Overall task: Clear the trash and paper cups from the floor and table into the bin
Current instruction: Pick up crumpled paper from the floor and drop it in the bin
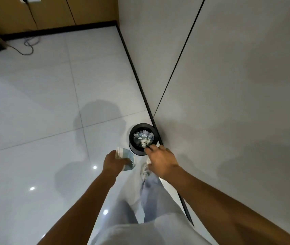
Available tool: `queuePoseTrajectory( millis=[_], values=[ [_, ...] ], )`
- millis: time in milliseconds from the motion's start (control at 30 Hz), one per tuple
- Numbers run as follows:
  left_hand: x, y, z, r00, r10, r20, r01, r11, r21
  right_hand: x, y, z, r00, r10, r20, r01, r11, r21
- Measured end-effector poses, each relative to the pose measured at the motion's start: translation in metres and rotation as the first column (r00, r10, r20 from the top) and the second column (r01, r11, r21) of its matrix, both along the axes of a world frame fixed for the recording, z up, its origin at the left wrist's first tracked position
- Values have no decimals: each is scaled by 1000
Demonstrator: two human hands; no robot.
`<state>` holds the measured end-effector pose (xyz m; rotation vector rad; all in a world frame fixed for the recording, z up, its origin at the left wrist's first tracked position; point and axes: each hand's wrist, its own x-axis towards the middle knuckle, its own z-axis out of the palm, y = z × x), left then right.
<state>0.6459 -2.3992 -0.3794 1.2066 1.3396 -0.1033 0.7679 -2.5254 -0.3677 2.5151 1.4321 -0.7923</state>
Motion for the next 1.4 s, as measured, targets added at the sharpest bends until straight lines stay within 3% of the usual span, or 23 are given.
queuePoseTrajectory(
  millis=[233,467,733,967,1167,1267,1400],
  values=[
    [87,45,-73,995,74,-63,-77,996,-42,90,48,-75,995,-68,-71,70,997,23],
    [129,82,-164,992,34,-124,-37,999,-18,138,87,-178,964,-233,-128,238,971,24],
    [146,98,-248,978,-48,-201,44,999,-24,153,107,-278,856,-429,-286,417,903,-105],
    [184,85,-278,958,-135,-255,112,989,-101,151,85,-283,768,-525,-368,549,835,-46],
    [219,80,-301,945,-207,-253,137,954,-267,157,87,-284,699,-584,-412,628,777,-36],
    [211,88,-298,948,-179,-265,128,972,-199,158,94,-278,693,-590,-413,638,770,-29],
    [188,100,-266,945,-250,-213,240,968,-73,154,110,-252,748,-520,-412,568,823,-6]
  ],
)
